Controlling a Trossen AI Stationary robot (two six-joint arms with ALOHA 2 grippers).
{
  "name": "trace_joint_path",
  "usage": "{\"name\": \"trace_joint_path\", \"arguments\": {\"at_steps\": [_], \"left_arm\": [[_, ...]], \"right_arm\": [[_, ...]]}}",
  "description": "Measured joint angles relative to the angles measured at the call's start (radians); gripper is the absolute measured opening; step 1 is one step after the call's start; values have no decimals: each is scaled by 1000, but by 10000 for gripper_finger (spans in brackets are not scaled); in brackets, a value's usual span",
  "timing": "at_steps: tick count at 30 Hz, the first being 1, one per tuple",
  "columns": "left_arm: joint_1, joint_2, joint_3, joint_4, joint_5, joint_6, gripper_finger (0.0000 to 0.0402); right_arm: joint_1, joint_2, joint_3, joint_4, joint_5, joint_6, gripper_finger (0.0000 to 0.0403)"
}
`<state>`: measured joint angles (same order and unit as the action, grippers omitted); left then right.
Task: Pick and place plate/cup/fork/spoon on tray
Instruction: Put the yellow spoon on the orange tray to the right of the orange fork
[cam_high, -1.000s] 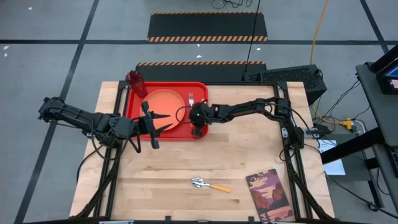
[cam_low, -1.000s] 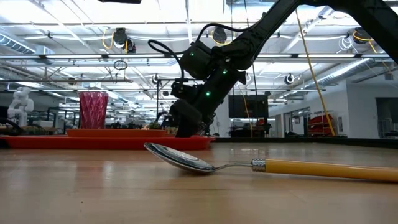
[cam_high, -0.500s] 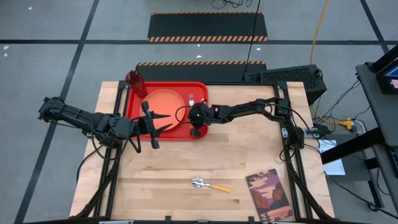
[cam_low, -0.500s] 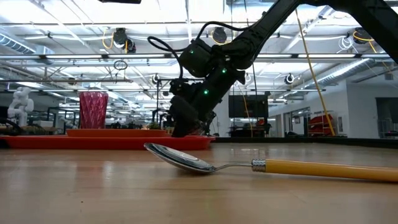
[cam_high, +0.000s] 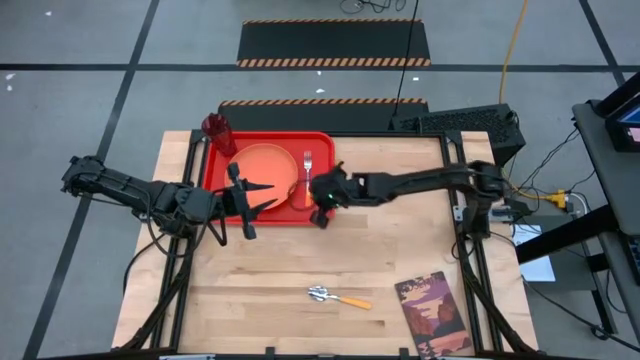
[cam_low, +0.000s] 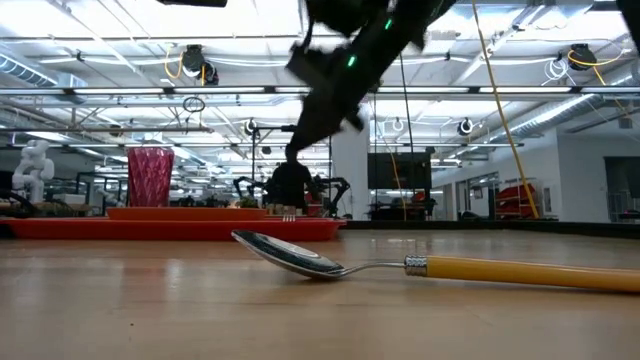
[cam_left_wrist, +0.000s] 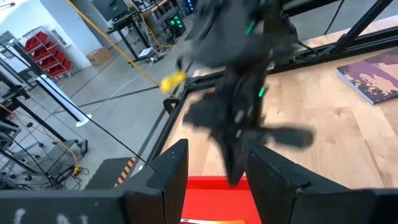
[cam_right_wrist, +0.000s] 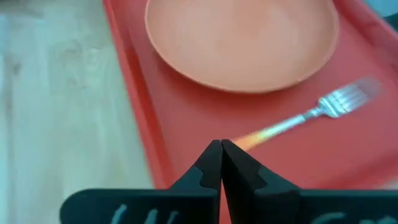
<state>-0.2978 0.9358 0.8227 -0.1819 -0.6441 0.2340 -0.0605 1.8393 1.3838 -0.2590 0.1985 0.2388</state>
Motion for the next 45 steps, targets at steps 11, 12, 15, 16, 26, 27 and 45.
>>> {"name": "trace_joint_path", "arguments": {"at_steps": [11, 12, 15, 16, 26, 27, 45], "left_arm": [[-13, 0, 0, -14, 1, -83, 157], [-19, 0, 0, -21, 6, -102, 157], [-38, 0, 0, -58, 26, -169, 157], [-47, 0, 0, -76, 27, -197, 157], [-165, 28, -14, -208, 25, -495, 157], [-177, 38, -19, -212, 26, -514, 157], [-314, 308, -23, -84, 37, -701, 157]], "right_arm": [[296, -131, 1, -210, 147, 256, 12], [320, -128, 1, -211, 145, 274, 17], [387, -104, 1, -207, 142, 311, 35], [409, -93, 1, -211, 141, 320, 42], [523, 23, 1, -91, 114, 390, 141], [528, 36, 1, -71, 113, 390, 150], [640, 93, -65, 39, 122, 392, 226]]}}
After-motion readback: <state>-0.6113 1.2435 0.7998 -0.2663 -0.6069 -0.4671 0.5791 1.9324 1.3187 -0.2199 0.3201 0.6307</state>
